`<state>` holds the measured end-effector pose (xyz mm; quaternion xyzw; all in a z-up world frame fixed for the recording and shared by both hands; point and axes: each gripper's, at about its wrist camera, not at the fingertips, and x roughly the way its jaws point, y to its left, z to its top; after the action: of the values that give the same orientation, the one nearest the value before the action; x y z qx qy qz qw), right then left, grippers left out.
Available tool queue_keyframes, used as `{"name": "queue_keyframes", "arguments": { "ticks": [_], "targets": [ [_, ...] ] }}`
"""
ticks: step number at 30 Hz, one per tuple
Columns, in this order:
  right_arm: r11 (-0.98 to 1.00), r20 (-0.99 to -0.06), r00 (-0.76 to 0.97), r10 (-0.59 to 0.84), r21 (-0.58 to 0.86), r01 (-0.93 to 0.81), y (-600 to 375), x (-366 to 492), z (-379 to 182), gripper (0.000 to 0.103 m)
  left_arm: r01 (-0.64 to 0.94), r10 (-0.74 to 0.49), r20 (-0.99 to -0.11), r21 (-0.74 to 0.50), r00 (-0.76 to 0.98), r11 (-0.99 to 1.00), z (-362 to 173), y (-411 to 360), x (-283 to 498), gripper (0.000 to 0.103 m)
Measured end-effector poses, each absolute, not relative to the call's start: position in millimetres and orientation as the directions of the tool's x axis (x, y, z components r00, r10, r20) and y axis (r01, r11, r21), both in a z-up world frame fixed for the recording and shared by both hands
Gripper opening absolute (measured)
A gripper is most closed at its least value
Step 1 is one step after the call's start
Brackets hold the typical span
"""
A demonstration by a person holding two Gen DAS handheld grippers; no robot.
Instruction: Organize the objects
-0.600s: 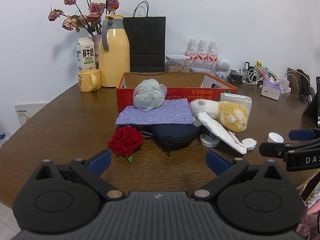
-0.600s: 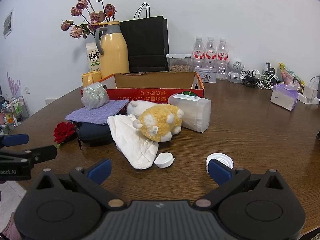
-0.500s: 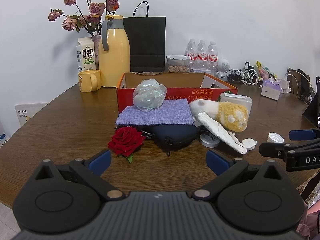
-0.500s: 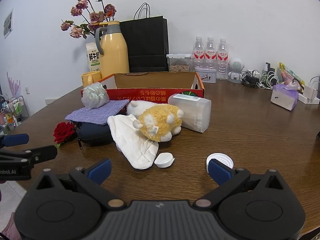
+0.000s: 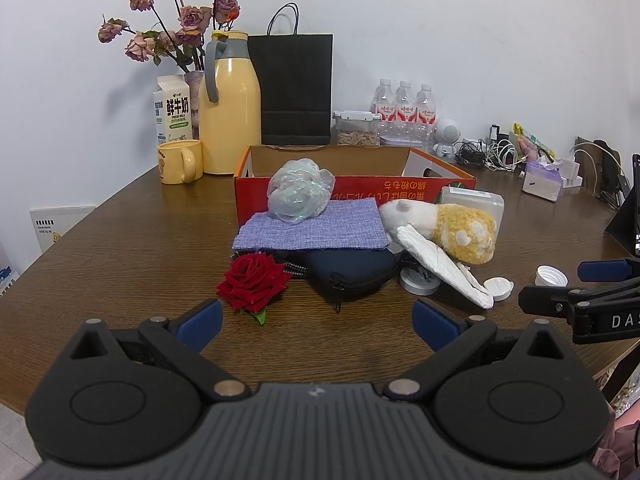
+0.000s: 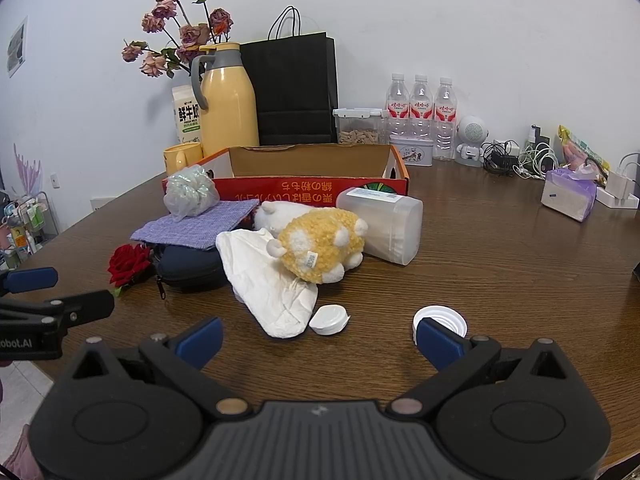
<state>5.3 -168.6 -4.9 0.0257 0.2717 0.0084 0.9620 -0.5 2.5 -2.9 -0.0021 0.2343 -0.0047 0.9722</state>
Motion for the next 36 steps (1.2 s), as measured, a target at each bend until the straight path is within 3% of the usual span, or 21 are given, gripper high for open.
{"name": "queue_keyframes", "arguments": {
  "ticks": [36],
  "targets": [
    [0.999, -0.525, 0.851, 0.027, 0.053, 0.001, -169.0, 4.7, -4.7, 0.103, 0.006, -0.01, -0.46, -0.011, 0.888, 1.0, -2.8, 4.0, -2.0, 0.103]
  ]
}}
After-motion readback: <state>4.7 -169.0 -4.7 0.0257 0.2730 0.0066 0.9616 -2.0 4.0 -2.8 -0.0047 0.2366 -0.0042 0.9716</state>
